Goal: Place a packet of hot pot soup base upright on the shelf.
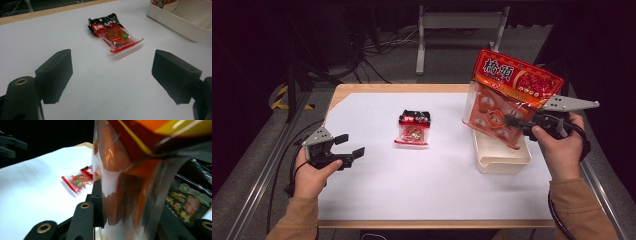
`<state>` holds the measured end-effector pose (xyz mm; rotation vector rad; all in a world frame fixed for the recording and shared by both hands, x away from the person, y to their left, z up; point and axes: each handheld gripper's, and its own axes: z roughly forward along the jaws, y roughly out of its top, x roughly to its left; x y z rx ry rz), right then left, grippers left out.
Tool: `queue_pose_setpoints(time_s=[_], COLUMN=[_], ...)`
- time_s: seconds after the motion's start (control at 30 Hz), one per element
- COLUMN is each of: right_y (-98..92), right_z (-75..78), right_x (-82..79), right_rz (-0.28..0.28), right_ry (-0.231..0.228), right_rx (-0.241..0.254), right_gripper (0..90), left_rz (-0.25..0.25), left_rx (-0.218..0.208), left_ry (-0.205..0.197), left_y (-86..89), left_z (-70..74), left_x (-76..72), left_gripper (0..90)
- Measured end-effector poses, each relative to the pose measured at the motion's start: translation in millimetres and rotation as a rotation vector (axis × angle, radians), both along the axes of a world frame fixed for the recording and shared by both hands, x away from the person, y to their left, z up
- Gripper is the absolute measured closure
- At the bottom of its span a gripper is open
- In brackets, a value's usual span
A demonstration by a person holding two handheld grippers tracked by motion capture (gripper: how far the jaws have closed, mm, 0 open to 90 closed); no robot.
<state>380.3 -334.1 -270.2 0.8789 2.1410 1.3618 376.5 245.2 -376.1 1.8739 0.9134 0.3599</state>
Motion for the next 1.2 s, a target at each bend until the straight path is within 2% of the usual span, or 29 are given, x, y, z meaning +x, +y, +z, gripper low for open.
queue_pose_setpoints(time_s=[0.33, 0.67, 0.83, 1.0, 1.2], right_y=[-13.4, -23.2, -23.7, -23.8, -25.4], right_z=[-2.2, -12.8, -16.9, -23.1, -33.8], right_x=[-0.5, 0.9, 2.1, 3.6, 6.0], right_rz=[-0.065, -0.122, -0.135, -0.142, -0.149], right_ry=[-0.017, -0.01, -0.007, -0.002, 0.007], right_rx=[-0.027, -0.008, -0.012, -0.01, 0.013], right_gripper=[70.1, 70.1, 70.2, 70.2, 70.2], left_rz=[-0.002, -0.004, -0.006, -0.001, 0.001], left_rx=[0.001, -0.004, -0.003, -0.011, -0.011], left_ry=[0.004, 0.021, 0.014, 0.026, 0.022], left_y=[-0.1, 0.0, 0.9, 1.1, 1.0], left_z=[-2.1, -4.3, -4.2, -4.9, -5.8], left_x=[0.9, 2.4, 2.9, 2.4, 3.0], left_gripper=[17.8, 17.8, 17.7, 17.7, 17.7])
